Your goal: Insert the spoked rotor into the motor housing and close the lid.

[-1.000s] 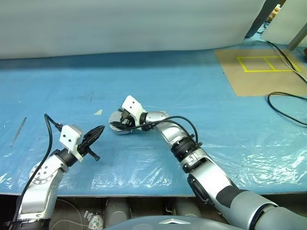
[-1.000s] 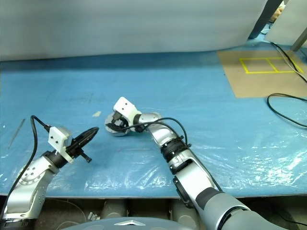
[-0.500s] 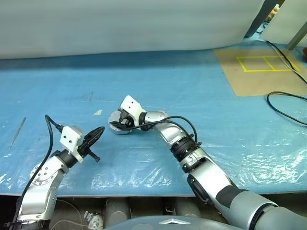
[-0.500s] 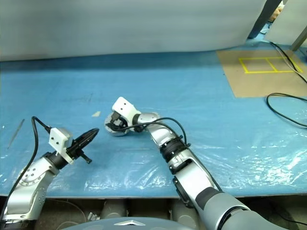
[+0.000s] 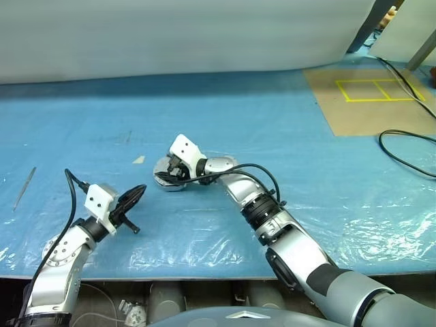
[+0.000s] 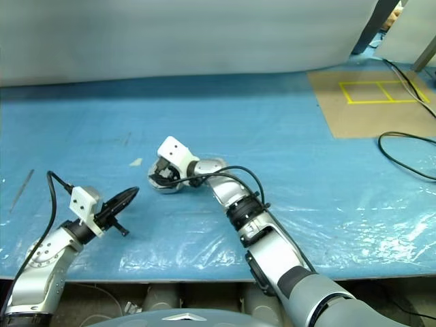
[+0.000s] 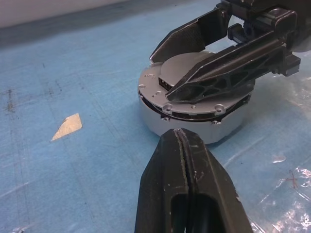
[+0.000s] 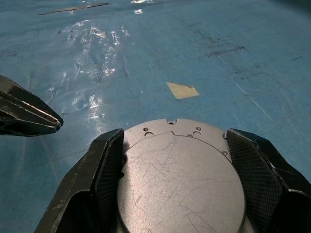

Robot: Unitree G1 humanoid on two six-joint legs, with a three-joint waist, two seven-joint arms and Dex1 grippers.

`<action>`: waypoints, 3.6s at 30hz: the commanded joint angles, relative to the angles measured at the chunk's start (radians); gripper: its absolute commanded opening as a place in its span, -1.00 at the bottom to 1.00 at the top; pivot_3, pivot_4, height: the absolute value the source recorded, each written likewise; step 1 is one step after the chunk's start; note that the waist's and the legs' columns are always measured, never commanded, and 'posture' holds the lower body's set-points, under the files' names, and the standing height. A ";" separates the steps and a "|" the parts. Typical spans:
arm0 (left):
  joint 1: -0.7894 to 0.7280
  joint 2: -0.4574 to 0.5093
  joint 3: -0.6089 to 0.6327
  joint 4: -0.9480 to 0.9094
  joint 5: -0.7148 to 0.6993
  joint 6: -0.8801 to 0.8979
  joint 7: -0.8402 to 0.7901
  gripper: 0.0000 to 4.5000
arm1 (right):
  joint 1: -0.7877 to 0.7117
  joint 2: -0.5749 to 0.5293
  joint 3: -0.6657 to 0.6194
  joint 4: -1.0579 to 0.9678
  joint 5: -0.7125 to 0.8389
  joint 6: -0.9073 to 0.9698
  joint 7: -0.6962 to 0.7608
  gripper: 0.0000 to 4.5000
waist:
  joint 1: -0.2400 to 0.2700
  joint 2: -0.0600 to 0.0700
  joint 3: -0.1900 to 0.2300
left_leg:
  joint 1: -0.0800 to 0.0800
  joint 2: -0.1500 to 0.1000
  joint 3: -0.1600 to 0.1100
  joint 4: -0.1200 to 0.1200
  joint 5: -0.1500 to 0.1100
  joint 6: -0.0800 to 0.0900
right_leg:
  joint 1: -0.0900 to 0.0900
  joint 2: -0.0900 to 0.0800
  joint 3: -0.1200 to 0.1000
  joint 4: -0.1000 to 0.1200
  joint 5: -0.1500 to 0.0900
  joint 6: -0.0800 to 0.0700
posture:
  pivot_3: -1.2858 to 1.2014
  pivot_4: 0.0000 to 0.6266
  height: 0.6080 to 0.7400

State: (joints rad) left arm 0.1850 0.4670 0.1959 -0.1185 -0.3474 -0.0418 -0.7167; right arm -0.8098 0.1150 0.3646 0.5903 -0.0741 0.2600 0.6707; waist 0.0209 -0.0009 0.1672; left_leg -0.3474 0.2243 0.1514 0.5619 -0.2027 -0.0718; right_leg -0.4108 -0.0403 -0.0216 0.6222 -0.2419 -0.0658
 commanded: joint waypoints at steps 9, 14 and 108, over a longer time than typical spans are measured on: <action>-0.007 0.000 0.004 0.072 0.008 -0.087 -0.032 -1.00 | -0.001 0.063 0.030 -0.071 0.008 0.031 -0.061 0.34 | 0.000 0.000 0.000 | 0.000 0.000 0.000 0.000 0.000 0.000 | 0.000 0.000 0.000 0.000 0.000 0.000 | 0.03 -0.52 1.00; -0.016 0.001 -0.009 0.046 0.012 -0.065 -0.019 -1.00 | 0.018 0.068 0.041 -0.118 0.052 0.044 -0.002 0.34 | 0.000 0.000 0.000 | 0.000 0.000 0.000 0.000 0.000 0.000 | 0.000 0.000 0.000 0.000 0.000 0.000 | 0.03 -0.52 1.00; 0.098 -0.018 -0.020 -0.070 0.011 -0.028 0.016 -1.00 | -0.065 0.021 0.016 0.467 -0.065 -0.366 0.128 0.34 | 0.000 0.003 -0.003 | 0.010 0.000 0.000 0.002 -0.002 0.004 | 0.010 -0.001 0.000 0.005 0.000 -0.001 | 0.03 -0.52 1.00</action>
State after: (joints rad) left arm 0.2808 0.4483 0.1674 -0.1506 -0.3322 -0.0655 -0.7089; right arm -0.9244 0.1183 0.3565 1.0026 -0.0910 -0.1427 0.8205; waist 0.0210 0.0017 0.1645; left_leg -0.3352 0.2246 0.1515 0.5639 -0.2050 -0.0674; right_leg -0.3996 -0.0412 -0.0214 0.6267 -0.2418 -0.0668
